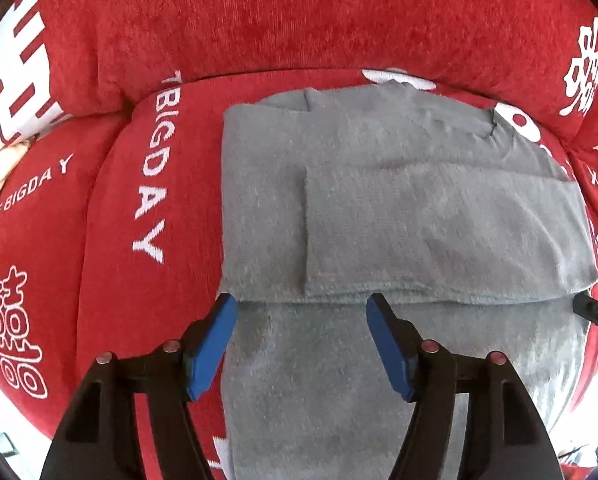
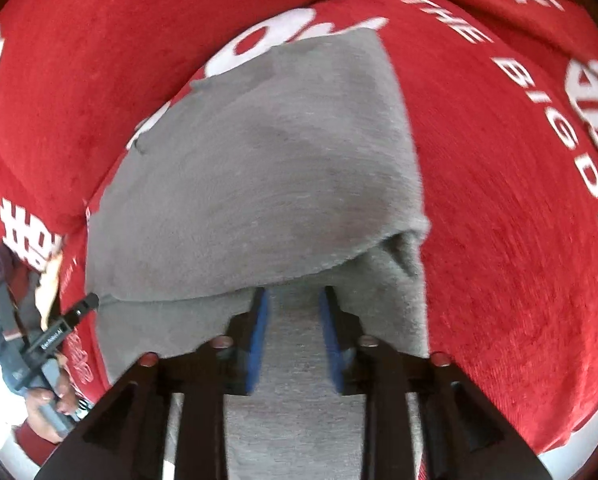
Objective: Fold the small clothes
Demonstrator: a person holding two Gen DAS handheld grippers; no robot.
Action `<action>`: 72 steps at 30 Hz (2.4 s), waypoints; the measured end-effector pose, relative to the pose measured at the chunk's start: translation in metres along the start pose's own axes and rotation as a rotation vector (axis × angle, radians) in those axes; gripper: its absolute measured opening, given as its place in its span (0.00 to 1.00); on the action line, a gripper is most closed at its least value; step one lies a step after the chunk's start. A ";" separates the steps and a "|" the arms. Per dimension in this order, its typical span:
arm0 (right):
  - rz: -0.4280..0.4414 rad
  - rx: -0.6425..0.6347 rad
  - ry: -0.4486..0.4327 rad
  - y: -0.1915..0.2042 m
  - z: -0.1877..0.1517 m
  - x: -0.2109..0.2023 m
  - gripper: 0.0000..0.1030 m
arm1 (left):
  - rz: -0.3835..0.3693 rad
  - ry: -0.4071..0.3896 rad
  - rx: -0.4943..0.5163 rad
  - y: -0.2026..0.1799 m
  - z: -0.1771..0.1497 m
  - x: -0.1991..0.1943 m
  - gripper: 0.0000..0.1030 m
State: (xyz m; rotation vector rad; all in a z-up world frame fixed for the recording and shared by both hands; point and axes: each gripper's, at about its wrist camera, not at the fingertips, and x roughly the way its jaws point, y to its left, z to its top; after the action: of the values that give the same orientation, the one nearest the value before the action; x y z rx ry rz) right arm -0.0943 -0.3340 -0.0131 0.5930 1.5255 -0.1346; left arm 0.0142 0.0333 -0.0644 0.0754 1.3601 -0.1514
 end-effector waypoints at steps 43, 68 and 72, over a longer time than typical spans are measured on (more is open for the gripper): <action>0.285 -0.031 0.243 -0.018 -0.062 -0.018 0.54 | -0.006 0.192 -0.121 -0.026 -0.133 -0.038 0.67; 0.105 -0.031 0.359 -0.097 -0.218 0.031 0.55 | -0.280 0.284 -0.032 0.039 -0.288 0.002 0.75; 0.138 -0.044 0.379 -0.096 -0.225 0.047 0.55 | -0.283 0.276 -0.034 0.033 -0.288 0.008 0.75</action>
State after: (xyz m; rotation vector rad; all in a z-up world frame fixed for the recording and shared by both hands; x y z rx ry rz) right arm -0.3349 -0.3032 -0.0709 0.7147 1.8407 0.1238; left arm -0.2578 0.1062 -0.1338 -0.1304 1.6444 -0.3656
